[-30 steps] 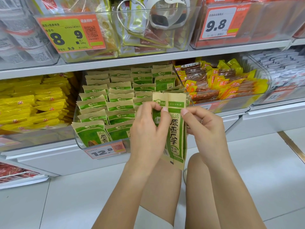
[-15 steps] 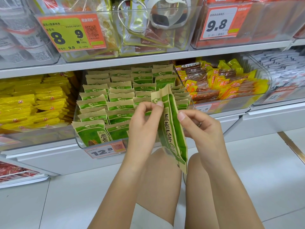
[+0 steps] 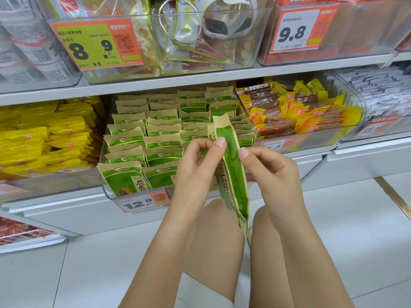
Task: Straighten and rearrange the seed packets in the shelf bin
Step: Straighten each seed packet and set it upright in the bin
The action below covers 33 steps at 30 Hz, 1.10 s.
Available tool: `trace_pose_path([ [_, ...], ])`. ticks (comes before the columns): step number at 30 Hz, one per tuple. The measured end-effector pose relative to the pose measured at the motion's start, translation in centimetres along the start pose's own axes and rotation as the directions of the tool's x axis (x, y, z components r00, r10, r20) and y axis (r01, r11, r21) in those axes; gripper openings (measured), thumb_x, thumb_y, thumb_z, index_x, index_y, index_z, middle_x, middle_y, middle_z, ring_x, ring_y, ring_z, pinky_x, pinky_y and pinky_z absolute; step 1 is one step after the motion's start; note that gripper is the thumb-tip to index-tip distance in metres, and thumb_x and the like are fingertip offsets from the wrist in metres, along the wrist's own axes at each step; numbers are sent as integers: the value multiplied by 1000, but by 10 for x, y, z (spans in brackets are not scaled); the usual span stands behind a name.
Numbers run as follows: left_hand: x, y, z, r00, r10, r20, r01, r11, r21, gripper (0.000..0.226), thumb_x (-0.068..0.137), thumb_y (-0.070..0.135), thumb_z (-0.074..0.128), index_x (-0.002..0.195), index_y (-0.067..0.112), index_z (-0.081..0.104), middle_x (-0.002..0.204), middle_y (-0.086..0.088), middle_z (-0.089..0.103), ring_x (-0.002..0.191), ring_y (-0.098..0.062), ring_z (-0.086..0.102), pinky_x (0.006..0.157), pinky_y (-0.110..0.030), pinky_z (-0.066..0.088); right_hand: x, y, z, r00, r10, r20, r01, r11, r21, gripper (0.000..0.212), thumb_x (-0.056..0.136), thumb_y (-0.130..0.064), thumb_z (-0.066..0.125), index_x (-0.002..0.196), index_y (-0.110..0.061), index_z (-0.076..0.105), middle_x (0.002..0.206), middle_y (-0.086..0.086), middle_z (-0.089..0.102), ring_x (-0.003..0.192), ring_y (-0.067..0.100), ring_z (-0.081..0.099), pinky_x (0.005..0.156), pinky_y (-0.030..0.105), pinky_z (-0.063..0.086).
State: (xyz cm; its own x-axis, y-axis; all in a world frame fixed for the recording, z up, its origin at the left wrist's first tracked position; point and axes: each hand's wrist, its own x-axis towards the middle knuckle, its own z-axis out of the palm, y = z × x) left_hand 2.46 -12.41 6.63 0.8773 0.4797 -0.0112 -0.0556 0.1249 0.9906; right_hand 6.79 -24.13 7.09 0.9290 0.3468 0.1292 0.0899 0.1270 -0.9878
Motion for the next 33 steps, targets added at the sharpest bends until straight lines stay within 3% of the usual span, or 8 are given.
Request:
trace_pose_path([
  [5, -1, 0, 3, 1000, -15, -3, 15, 1000, 0, 46, 83, 45, 60, 100, 3, 56, 79, 11, 67, 79, -7, 64, 87, -47, 53, -1, 2, 3, 993, -64, -97, 56, 995, -86, 15, 84, -21, 60, 75, -21, 73, 67, 0, 69, 61, 8, 59, 57, 21, 50],
  [8, 0, -2, 2, 999, -32, 35, 32, 999, 15, 42, 80, 44, 62, 102, 9, 55, 84, 15, 67, 79, -2, 64, 79, -32, 53, -1, 5, 3, 987, -92, -131, 76, 990, -118, 14, 84, -21, 62, 75, -19, 73, 65, -7, 67, 60, 6, 57, 60, 21, 47],
  [11, 1, -8, -1, 992, -51, 115, 44, 997, 62, 50, 72, 46, 73, 112, 24, 53, 115, 13, 64, 99, 2, 64, 76, -15, 51, 1, 5, 0, 980, -93, -176, 69, 988, -138, 15, 87, -14, 65, 75, -19, 72, 62, -11, 63, 58, 5, 54, 58, 19, 46],
  [14, -3, -14, -4, 979, -79, 187, 48, 985, 165, 74, 59, 55, 77, 125, 39, 47, 131, 17, 55, 115, -4, 60, 90, -26, 53, 6, 1, -2, 966, -95, -239, 62, 988, -142, 16, 86, -17, 66, 74, -24, 72, 65, -8, 66, 64, 7, 57, 60, 30, 53],
  [18, -12, -15, 3, 984, -53, 169, 19, 980, 198, 67, 61, 48, 80, 118, 45, 44, 121, 22, 58, 103, 5, 61, 79, -16, 51, 10, -4, -5, 954, -116, -277, 74, 985, -156, 12, 84, -25, 63, 77, -28, 73, 72, -2, 69, 70, 16, 61, 68, 47, 55],
  [25, -4, -11, 1, 1000, 0, -9, 0, 1000, 0, 64, 56, 51, 78, 109, 28, 52, 119, 8, 65, 105, -12, 68, 81, -26, 55, 0, -2, -13, 1000, -9, -19, 8, 999, -48, 8, 78, -22, 69, 84, -18, 70, 75, -13, 71, 70, 1, 64, 65, 20, 54],
  [29, -1, -6, -1, 997, 9, -79, -13, 998, -55, 50, 66, 37, 79, 107, 25, 53, 115, 10, 63, 97, -4, 68, 72, -20, 54, -6, 3, -11, 998, 60, 32, -58, 996, -64, 9, 70, -25, 69, 77, -20, 67, 70, -16, 68, 62, 0, 61, 64, 15, 49],
  [33, -2, -6, -4, 997, 7, -81, -10, 999, -40, 56, 61, 47, 79, 106, 24, 54, 120, 0, 63, 95, -2, 68, 77, -25, 57, -8, -1, -11, 997, 12, 73, -10, 1000, -25, 11, 75, -22, 76, 75, -16, 67, 63, -15, 65, 62, -1, 60, 65, 12, 47],
])
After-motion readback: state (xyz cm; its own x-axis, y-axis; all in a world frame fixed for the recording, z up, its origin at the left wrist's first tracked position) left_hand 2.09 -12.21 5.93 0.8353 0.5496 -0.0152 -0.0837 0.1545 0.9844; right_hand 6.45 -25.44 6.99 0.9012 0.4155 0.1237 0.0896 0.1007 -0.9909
